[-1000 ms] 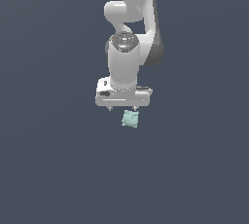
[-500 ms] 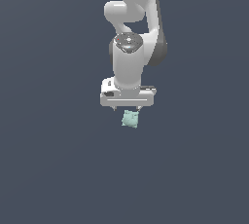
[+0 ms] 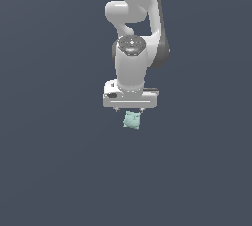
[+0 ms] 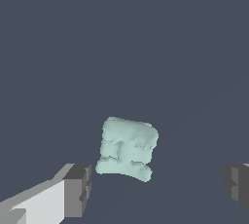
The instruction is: Pick up the object and move it to a goal position.
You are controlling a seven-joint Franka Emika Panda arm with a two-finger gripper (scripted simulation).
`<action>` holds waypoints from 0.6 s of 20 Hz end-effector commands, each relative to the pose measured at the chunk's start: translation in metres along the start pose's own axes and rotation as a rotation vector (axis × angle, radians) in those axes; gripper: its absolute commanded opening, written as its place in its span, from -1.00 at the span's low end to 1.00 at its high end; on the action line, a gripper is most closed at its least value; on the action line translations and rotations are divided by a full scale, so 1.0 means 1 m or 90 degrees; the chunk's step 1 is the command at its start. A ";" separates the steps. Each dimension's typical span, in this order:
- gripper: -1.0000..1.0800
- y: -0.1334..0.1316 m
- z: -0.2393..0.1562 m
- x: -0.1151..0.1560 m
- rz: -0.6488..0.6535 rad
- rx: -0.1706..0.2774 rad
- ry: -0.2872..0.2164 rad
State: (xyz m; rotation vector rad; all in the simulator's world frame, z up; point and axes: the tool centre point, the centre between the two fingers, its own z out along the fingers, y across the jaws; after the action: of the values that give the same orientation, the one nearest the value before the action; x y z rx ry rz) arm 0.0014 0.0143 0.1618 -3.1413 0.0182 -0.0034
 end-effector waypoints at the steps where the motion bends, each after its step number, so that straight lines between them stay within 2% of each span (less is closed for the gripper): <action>1: 0.92 -0.002 0.009 -0.003 0.012 0.000 -0.001; 12: 0.92 -0.015 0.062 -0.023 0.098 0.000 -0.001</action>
State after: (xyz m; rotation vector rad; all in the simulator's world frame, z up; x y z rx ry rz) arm -0.0189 0.0285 0.1053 -3.1320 0.2343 0.0016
